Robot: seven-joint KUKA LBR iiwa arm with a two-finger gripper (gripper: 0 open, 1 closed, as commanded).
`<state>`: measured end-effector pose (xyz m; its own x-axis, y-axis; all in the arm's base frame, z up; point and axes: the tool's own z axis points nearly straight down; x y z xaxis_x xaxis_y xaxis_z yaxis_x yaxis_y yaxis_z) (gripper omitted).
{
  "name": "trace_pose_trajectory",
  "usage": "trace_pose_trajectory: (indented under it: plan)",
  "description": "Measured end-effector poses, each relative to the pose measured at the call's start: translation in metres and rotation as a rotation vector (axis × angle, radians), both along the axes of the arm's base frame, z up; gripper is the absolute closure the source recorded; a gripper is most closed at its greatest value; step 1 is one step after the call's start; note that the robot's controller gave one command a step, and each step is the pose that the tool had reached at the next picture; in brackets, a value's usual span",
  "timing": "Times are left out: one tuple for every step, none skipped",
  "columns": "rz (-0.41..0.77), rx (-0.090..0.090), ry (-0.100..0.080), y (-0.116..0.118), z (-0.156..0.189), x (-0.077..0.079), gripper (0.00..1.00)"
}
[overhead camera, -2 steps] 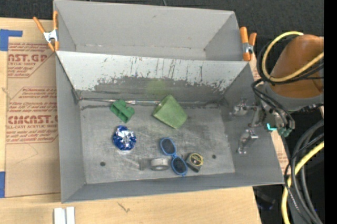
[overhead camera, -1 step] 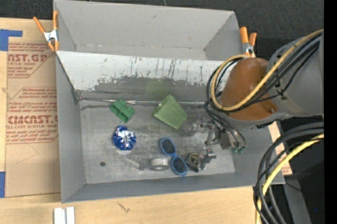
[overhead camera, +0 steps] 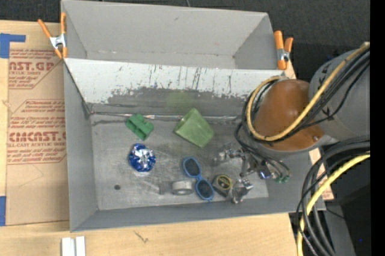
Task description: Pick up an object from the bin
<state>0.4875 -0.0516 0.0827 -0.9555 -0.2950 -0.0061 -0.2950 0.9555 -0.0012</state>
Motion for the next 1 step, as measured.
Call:
trace_pose_trajectory:
  plan:
    - [0.106,-0.003,-0.002,0.0514,-0.0106,0.0091,0.00]
